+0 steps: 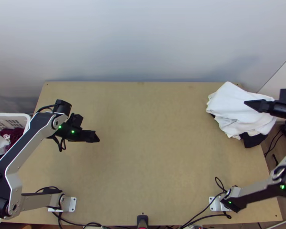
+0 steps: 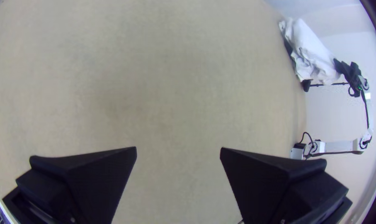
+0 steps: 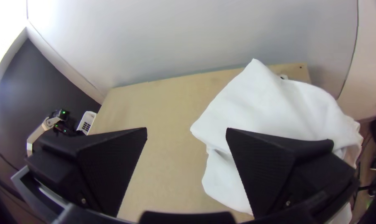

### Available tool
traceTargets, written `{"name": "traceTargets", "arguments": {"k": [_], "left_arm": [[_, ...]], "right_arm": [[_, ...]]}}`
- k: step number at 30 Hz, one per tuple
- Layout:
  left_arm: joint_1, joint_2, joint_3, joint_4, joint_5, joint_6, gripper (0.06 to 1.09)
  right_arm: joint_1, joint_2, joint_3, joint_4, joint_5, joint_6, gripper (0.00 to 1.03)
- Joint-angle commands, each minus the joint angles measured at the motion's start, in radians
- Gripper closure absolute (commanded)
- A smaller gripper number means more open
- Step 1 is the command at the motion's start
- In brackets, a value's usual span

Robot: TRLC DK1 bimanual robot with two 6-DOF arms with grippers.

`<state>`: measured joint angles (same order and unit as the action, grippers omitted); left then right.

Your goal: Fold the t-shirt

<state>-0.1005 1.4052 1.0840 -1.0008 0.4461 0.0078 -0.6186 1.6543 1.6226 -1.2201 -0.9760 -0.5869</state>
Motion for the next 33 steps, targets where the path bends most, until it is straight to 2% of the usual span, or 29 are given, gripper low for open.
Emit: {"name": "traceTargets", "arguments": {"k": [1,3,4,5,6,7,8,13,14,18,20,23,25,28,33], "left_arm": [[0.01,-0.057,-0.07,0.033,0.0,-0.002,0.1],[0.012,-0.074,-0.098,0.039,-0.003,-0.002,0.1],[0.013,-0.084,-0.107,0.039,-0.004,-0.002,0.1],[0.018,-0.098,-0.118,0.039,-0.004,0.0,0.1],[0.021,-0.115,-0.127,0.039,-0.003,-0.002,0.1],[0.024,-0.13,-0.136,0.037,-0.003,-0.002,0.1],[0.027,-0.144,-0.145,0.037,-0.003,-0.003,0.1],[0.028,-0.252,-0.203,0.064,-0.004,-0.031,0.1],[0.028,-0.285,-0.217,0.09,-0.009,-0.043,0.1],[0.028,-0.439,-0.319,0.289,-0.118,-0.083,0.1],[0.038,-0.486,-0.371,0.387,-0.153,-0.08,0.1],[0.061,-0.515,-0.424,0.478,-0.159,-0.078,0.1],[0.062,-0.546,-0.473,0.539,-0.164,-0.069,0.1],[0.067,-0.631,-0.57,0.666,-0.172,-0.062,0.1],[0.128,-0.744,-0.631,0.705,-0.172,0.008,0.1]], "right_arm": [[-0.021,-0.116,-0.053,-0.022,0.051,0.009,0.12],[-0.024,-0.1,-0.079,-0.012,0.054,-0.005,0.34],[-0.026,-0.093,-0.084,-0.01,0.054,-0.007,0.38],[-0.026,-0.09,-0.087,-0.01,0.054,-0.007,0.37],[-0.024,-0.088,-0.089,-0.01,0.054,-0.005,0.29],[-0.024,-0.09,-0.087,-0.012,0.056,0.004,0.14],[-0.024,-0.093,-0.087,-0.018,0.062,0.009,0.05],[-0.017,-0.229,-0.185,-0.03,0.091,-0.011,0.04],[-0.01,-0.268,-0.233,0.007,0.132,-0.007,0.04],[0.045,-0.521,-0.57,0.419,0.341,0.118,0.04],[0.102,-0.623,-0.699,0.556,0.436,0.141,0.04],[0.145,-0.745,-0.828,0.623,0.459,0.15,0.04],[0.163,-0.844,-0.945,0.742,0.474,0.182,0.04],[0.211,-0.961,-1.089,0.892,0.551,0.251,0.04],[0.289,-1.124,-1.216,0.999,0.616,0.317,0.04]]}}
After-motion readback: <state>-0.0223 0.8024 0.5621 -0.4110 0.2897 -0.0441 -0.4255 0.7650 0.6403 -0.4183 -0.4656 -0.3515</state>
